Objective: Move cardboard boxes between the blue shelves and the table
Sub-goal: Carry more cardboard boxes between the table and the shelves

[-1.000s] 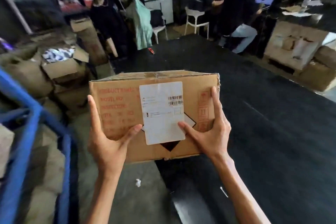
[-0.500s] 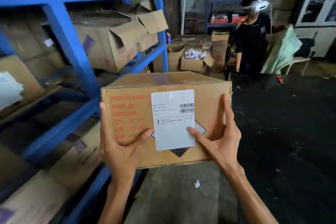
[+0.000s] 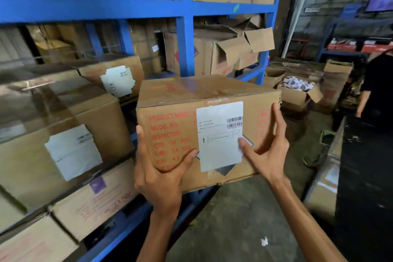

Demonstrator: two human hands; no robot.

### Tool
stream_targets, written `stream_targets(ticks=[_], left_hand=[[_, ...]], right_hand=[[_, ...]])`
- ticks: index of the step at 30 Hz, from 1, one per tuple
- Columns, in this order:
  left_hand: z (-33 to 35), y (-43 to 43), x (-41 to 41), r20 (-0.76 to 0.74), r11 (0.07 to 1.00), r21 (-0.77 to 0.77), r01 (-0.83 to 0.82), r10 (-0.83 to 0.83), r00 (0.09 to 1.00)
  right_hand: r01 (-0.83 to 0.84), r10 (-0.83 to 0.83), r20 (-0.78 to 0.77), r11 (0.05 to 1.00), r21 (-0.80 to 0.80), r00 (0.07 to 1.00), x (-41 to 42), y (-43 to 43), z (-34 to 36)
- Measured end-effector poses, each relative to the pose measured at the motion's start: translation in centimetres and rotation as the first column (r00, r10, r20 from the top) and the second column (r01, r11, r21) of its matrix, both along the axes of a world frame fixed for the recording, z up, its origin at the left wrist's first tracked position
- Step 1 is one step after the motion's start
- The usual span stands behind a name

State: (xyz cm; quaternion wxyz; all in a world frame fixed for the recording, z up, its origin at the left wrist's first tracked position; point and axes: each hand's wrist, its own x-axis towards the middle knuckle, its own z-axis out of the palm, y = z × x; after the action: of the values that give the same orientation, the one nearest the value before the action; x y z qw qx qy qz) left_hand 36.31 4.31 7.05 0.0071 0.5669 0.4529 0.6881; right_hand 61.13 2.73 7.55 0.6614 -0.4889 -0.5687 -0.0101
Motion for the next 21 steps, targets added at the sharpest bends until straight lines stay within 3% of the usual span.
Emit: stream_targets(ticks=[9, 21], left_hand=[[0.8, 2.5, 0.4, 0.021, 0.987, -0.002, -0.159, 0.159, 0.987], [0.1, 7.0, 5.6, 0.104, 0.916, 0.013, -0.4, 0.397, 0.912]], right_hand=[[-0.164, 0.165, -0.058, 0.986, 0.028, 0.985, 0.3, 8.6, 0.5], [-0.41, 0.413, 0.009, 0.902, 0.136, 0.911, 3.7, 19.5, 0.5]])
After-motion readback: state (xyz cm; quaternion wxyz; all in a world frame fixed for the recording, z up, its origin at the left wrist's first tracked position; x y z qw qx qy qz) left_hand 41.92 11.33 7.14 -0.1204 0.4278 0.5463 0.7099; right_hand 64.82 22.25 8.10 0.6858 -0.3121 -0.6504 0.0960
